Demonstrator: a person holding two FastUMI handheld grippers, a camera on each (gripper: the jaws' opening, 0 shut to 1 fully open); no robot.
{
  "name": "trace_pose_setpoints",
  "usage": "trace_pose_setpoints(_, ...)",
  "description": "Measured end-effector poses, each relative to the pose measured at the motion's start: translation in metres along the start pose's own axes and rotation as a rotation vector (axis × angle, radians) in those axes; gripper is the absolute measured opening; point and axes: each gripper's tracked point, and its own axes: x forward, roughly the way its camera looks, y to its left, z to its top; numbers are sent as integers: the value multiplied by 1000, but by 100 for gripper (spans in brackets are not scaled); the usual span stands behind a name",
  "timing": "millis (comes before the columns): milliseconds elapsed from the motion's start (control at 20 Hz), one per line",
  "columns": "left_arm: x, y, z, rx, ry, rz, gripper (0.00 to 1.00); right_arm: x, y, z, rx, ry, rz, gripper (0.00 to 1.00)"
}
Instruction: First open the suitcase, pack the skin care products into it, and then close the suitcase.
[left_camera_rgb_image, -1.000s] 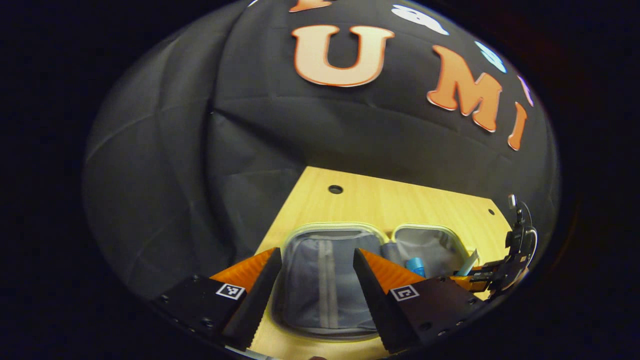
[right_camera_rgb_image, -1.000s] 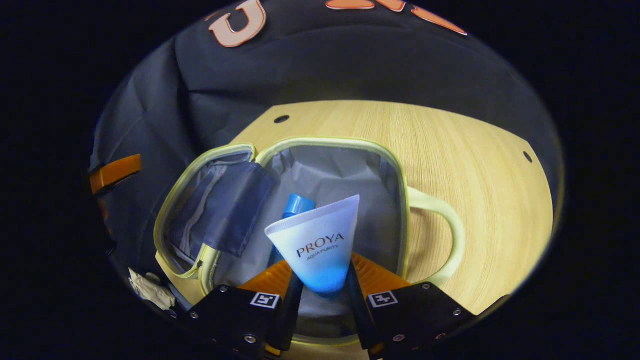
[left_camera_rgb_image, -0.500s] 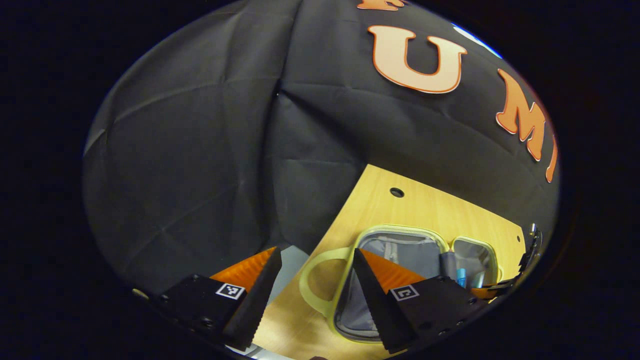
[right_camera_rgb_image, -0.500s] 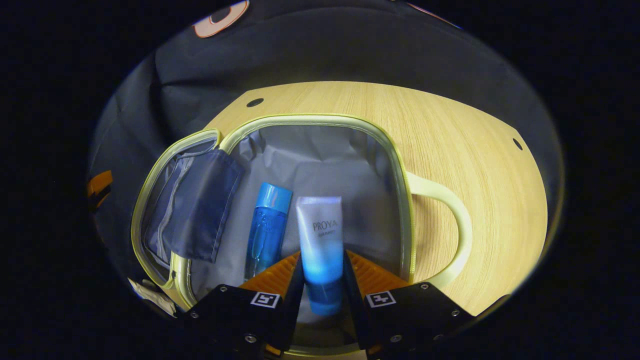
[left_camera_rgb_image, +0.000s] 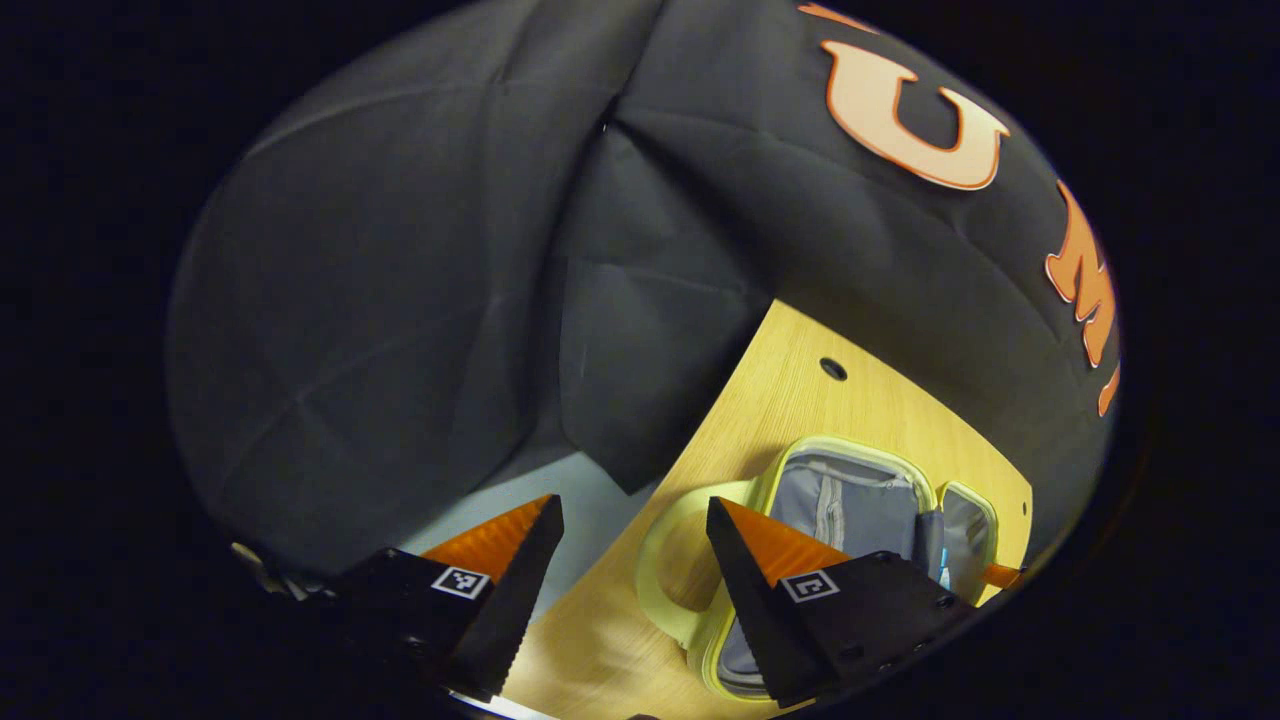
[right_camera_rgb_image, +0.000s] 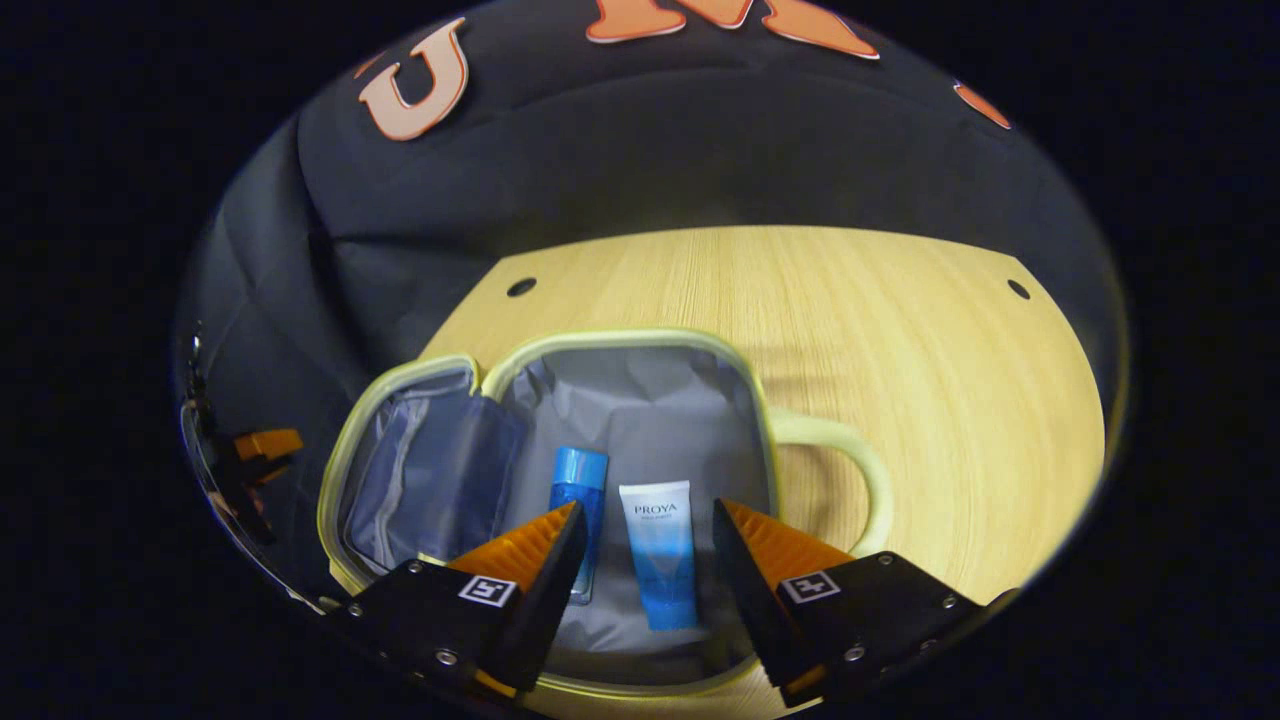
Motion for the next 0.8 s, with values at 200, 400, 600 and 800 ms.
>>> trace_pose_setpoints(200, 26, 0, -38, -58, 161, -45, 90, -30, -21, 28, -9, -112, -44, 89)
trace_pose_setpoints(400, 47, -7, -55, -55, 232, -100, 86, -58, -40, 48, -72, -209, -94, 94)
trace_pose_setpoints(600, 59, -18, -55, -25, 245, -135, 45, -87, -45, 70, -177, -299, -131, 94)
trace_pose_setpoints(800, 42, -33, -36, 21, 176, -233, 12, -107, -54, 83, -196, -349, -152, 94)
